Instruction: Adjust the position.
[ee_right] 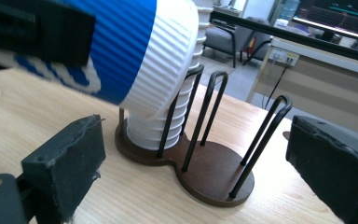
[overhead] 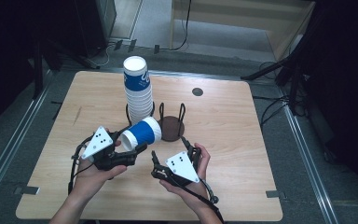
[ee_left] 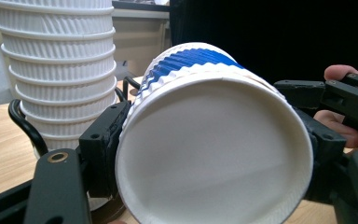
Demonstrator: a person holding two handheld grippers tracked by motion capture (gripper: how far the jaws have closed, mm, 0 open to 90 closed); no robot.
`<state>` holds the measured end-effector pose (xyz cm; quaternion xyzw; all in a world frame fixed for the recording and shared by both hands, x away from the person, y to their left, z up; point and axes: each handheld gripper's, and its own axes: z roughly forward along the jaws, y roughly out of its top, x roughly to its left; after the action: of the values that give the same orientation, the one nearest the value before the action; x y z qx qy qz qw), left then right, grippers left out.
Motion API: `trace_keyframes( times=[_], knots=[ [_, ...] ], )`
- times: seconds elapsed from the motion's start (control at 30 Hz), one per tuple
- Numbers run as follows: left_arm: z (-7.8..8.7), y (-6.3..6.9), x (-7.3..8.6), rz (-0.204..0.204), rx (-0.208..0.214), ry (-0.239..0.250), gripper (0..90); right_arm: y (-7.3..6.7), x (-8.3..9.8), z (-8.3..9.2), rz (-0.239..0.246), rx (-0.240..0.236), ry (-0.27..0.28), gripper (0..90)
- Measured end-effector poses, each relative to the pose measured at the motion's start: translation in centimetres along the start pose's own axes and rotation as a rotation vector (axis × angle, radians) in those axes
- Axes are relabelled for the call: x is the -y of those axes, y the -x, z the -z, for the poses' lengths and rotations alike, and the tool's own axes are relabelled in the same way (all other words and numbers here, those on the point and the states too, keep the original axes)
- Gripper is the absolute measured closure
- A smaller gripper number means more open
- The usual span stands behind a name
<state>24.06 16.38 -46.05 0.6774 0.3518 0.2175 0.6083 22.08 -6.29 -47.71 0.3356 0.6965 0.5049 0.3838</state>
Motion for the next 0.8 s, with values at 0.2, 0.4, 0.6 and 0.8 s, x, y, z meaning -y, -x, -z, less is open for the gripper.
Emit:
trace_keyframes(
  times=[0.2,0.4,0.6,0.8],
  knots=[
    [0.0,-0.2,0.3,0.023,-0.015,0.055,26.0,0.5,-0.8,0.2,-0.087,0.013,-0.011,5.0],
    [0.0,-0.2,0.4,0.023,-0.019,0.074,25.9,0.8,-1.3,-0.2,-0.178,0.022,-0.033,2.7],
    [0.0,-0.1,0.4,0.015,-0.014,0.076,26.1,1.2,-1.4,-0.7,-0.316,-0.007,-0.042,0.0],
    [0.0,-0.1,0.5,0.017,-0.016,0.089,26.1,1.0,-2.0,-0.5,-0.397,-0.031,-0.019,0.0]
  ],
)
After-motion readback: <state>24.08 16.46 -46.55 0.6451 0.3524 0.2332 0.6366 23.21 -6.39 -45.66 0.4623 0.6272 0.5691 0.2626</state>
